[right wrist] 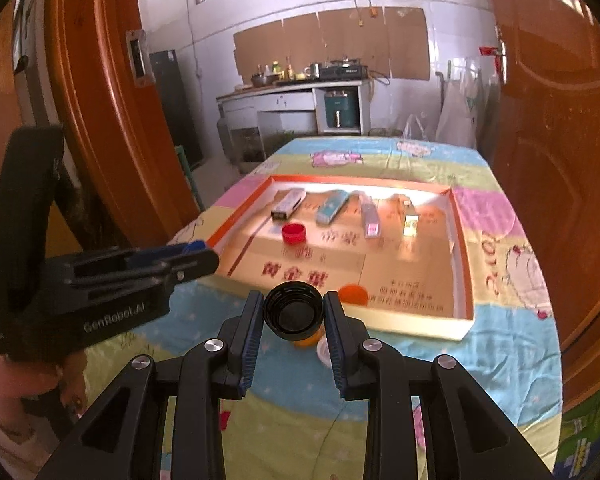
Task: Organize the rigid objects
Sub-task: 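Carry the blue cap with the left tool while the right tool carries the black cap into the tray, then open the left tool releasing the blue cap while the right tool releases the black cap, then withdraw both tools from the tray toward the yellow and white caps, then grasp the yellow cap with the left tool while the right tool grasps the white cap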
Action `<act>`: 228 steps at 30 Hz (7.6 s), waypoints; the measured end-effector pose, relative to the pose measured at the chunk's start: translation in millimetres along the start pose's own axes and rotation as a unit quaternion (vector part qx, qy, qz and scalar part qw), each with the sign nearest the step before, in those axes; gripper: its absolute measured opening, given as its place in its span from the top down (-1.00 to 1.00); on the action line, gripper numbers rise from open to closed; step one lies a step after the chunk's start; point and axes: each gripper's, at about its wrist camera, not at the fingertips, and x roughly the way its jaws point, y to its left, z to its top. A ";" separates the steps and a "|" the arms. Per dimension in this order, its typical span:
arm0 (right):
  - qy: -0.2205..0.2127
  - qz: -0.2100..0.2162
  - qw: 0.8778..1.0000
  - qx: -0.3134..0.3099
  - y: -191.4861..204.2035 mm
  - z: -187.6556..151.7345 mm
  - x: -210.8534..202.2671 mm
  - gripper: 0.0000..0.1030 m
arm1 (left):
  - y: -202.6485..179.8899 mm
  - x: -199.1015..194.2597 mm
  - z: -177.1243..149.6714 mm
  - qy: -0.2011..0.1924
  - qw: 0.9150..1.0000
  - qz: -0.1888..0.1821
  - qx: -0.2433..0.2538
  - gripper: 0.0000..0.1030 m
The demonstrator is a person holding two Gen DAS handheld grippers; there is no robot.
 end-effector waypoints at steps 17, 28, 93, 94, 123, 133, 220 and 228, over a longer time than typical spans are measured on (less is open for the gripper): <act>-0.014 0.011 1.000 -0.006 -6.9 38.3 23.8 0.40 | 20.9 24.5 28.7 -0.002 0.999 0.024 -0.025 0.41; -0.002 0.015 1.000 0.003 -27.5 56.3 55.7 0.40 | 27.9 60.3 44.3 0.014 0.999 0.036 -0.032 0.41; 0.085 0.012 0.996 0.003 -52.2 61.7 180.7 0.40 | 59.8 139.4 53.3 0.053 0.996 0.062 -0.042 0.41; 0.086 0.011 0.996 0.003 -52.2 61.7 181.8 0.40 | 60.1 140.0 53.0 0.054 0.996 0.062 -0.041 0.41; 0.086 -0.006 0.996 0.010 -51.7 60.1 160.2 0.01 | 51.9 100.9 59.9 0.006 0.998 0.047 -0.047 0.12; 0.068 -0.015 0.998 0.012 -44.7 57.5 120.2 0.01 | 37.3 69.7 54.0 -0.008 0.998 0.042 -0.037 0.12; 0.083 -0.075 0.992 0.063 -67.5 -57.2 33.1 0.41 | -54.8 84.5 -40.1 0.080 0.993 -0.023 0.079 0.41; 0.083 -0.070 0.992 0.057 -62.1 -54.5 32.8 0.41 | -48.6 71.2 -39.8 0.074 0.995 -0.025 0.068 0.41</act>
